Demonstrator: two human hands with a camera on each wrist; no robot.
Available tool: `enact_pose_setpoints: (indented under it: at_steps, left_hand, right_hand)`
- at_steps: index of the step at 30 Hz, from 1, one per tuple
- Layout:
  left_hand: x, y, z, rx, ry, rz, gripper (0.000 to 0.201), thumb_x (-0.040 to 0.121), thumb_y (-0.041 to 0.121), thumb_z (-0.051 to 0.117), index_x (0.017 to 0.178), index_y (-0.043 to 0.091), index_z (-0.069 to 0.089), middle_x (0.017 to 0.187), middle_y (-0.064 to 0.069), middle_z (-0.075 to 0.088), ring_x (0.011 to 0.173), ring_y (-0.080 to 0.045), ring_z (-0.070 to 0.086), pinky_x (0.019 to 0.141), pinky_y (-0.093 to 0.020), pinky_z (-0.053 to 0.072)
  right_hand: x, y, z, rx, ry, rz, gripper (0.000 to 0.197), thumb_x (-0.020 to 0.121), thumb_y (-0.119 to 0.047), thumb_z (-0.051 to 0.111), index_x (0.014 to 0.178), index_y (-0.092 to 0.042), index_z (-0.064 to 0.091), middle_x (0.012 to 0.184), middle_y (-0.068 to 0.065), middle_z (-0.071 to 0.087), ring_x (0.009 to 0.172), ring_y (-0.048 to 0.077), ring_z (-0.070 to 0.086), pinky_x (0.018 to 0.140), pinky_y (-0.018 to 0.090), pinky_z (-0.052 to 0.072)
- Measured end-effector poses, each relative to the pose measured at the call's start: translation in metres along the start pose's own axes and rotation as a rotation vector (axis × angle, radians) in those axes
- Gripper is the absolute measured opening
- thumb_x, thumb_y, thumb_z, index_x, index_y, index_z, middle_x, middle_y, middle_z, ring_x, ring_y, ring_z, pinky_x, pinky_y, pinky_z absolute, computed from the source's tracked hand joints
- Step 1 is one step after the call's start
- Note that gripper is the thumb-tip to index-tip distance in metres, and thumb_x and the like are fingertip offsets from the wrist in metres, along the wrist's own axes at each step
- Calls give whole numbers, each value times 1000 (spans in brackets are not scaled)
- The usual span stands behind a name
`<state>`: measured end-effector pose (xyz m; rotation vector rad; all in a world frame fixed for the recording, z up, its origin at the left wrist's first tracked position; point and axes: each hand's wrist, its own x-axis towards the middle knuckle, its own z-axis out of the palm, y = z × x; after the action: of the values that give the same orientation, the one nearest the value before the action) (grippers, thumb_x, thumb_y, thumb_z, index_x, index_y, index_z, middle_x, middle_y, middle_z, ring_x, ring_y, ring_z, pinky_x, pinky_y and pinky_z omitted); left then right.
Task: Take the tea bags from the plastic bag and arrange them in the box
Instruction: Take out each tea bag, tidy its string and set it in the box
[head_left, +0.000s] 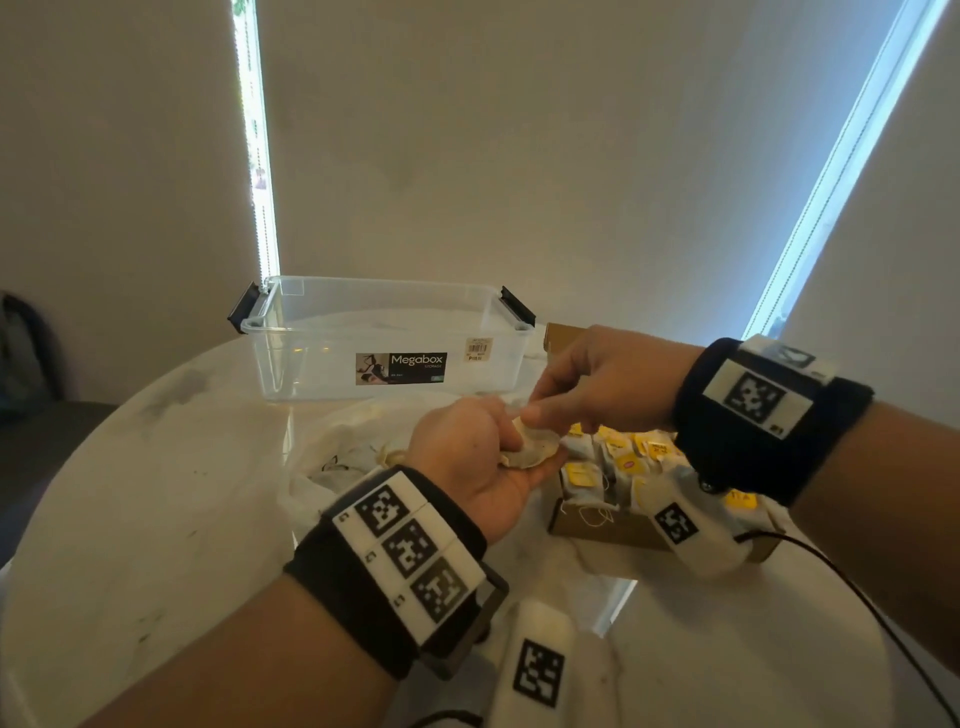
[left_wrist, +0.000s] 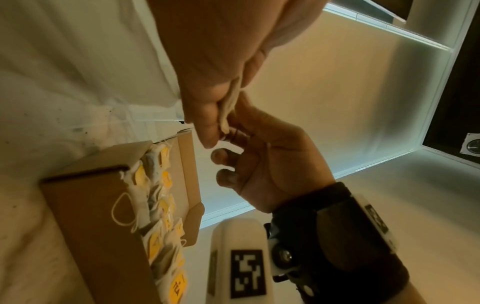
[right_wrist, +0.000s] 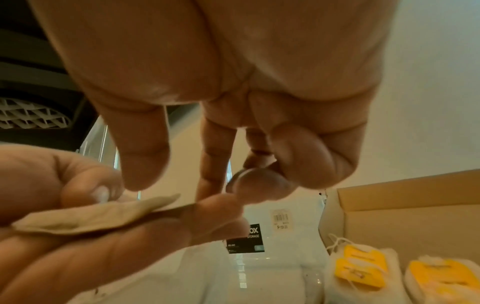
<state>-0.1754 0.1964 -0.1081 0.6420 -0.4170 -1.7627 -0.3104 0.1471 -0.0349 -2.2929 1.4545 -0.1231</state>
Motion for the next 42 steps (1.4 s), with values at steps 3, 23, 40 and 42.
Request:
enact_pose_setpoints:
  at_steps: [3,23,40,42]
  left_hand:
    - [-1,-6,3,37,7,19,75,73,-17,30,143,7,37,131,-25,52,112,-43,61,81,-48,57]
    - [-10,-14,21,228,-23,166,18,102,3,48,108,-4,62,90,-19,74,76,-23,76,60,-24,60]
    - [-49,58,10,473,166,308,23,93,9,62,115,5,62,105,-14,71,65,-22,74,44,-22,51]
    - [-50,65,4,462,188,296,24,92,9,62,116,6,62,102,-13,72,63,-21,73,43,-23,51]
  right_hand:
    - [-6,-2,3,-35,12,-4,12,83,-48,75,84,-37,75,90,-16,73,89,2,64,80,25,47]
    - [-23,10,-17,811,121,147,18,94,-22,62,96,-4,66,66,5,53,53,18,46,57,30,36]
    - [15,52,-9,-45,11,198,11,91,-24,73,92,-13,73,73,-1,74,56,6,66,65,29,49]
    - [25,53,-4,-96,-7,219,12,89,-26,75,92,-14,74,68,-8,72,53,2,65,59,25,48]
